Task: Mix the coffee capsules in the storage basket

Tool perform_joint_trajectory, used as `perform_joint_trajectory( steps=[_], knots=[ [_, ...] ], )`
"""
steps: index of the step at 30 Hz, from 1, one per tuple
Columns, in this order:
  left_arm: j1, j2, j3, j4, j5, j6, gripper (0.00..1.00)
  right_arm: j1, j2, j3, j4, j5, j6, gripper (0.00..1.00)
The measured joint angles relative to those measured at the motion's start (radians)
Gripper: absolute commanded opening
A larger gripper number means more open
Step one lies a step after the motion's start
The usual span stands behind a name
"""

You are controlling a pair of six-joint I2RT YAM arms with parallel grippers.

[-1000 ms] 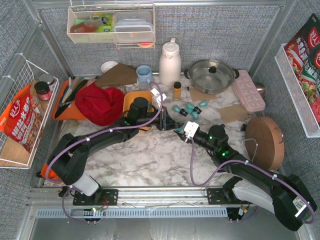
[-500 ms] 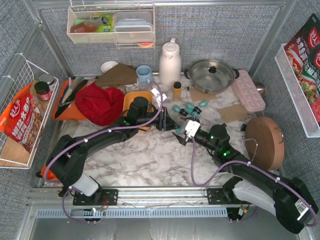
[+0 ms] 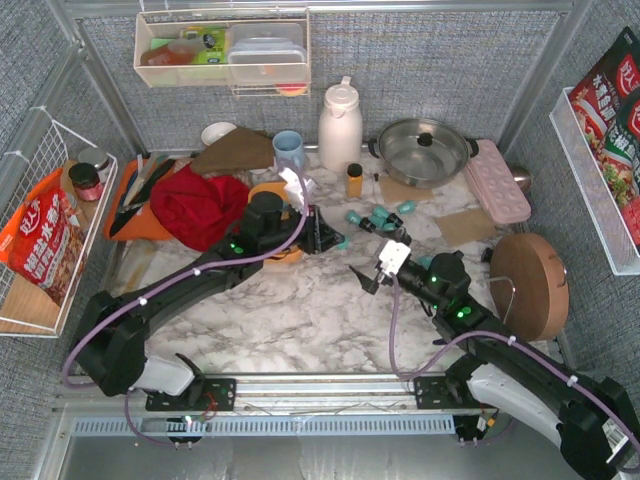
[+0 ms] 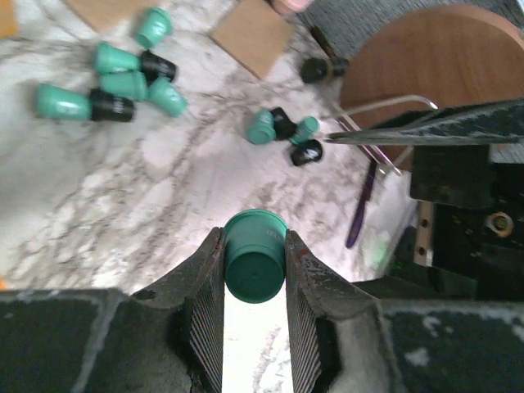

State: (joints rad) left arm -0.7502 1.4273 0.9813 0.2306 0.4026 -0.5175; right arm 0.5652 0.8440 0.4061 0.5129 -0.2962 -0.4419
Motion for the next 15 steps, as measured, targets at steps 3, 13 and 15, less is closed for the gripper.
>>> perform_joint_trajectory(
  steps=[3,13,15],
  knots=[
    [0.007,-0.041,-0.012,-0.028,-0.095,0.017,0.0,0.0,-0.027,0.0,-0.009,0.029,0.019,0.99],
    [0.038,-0.179,-0.133,-0.052,-0.523,0.071,0.0,-0.003,-0.024,0.061,-0.083,0.314,0.156,0.99],
    [0.062,-0.18,-0.148,-0.052,-0.589,0.078,0.0,-0.014,-0.015,0.075,-0.092,0.383,0.19,0.99]
  ],
)
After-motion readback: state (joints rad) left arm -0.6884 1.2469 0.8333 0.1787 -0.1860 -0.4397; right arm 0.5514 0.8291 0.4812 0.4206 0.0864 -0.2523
